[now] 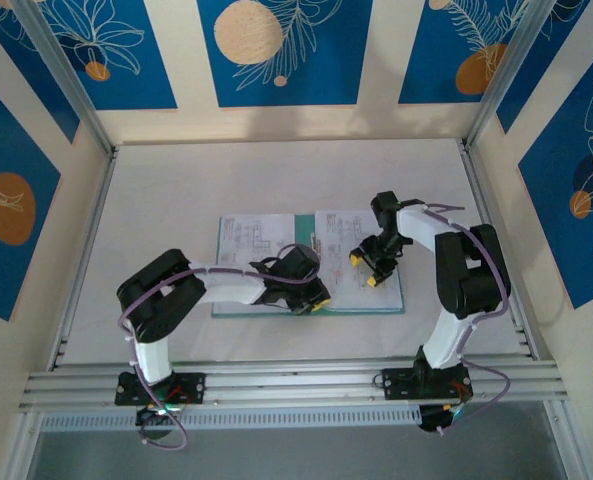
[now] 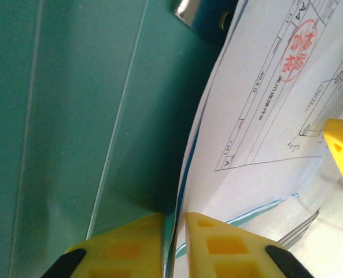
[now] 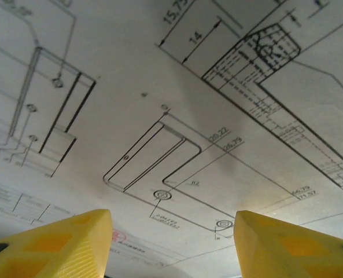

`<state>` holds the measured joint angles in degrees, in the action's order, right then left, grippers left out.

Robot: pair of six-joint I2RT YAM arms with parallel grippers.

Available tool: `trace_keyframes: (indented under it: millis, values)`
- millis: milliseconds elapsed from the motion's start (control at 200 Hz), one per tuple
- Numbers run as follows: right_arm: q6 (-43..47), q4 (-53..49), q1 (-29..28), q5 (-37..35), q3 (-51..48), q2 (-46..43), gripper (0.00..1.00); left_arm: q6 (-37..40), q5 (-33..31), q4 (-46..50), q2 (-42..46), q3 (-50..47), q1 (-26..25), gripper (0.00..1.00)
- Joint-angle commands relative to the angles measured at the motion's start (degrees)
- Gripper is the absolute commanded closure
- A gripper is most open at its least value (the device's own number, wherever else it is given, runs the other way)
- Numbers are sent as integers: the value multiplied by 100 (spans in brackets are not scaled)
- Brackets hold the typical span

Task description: Put the files into the folder

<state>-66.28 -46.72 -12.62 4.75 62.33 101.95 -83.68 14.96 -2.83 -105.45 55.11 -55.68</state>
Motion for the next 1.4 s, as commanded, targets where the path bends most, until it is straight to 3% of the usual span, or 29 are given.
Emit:
trace_keyframes:
  millis: [0, 635, 760, 930, 1395]
  values:
    - [-48, -117, -29, 98, 8, 174, 42, 46, -38, 51, 145, -56, -48, 79]
    - [9, -140, -170, 137, -27, 220, 42, 147, -11, 195, 77, 60, -49, 79]
    - [26, -141, -166, 105, -45, 229, 42, 159, -15, 213, 80, 69, -48, 84]
    - [53, -146, -161, 93, -23, 211, 42, 159, 15, 182, 68, 56, -48, 97]
    - [761, -697, -202, -426, 1101, -288, 27, -408, -121, -209, 173, -215, -170, 100]
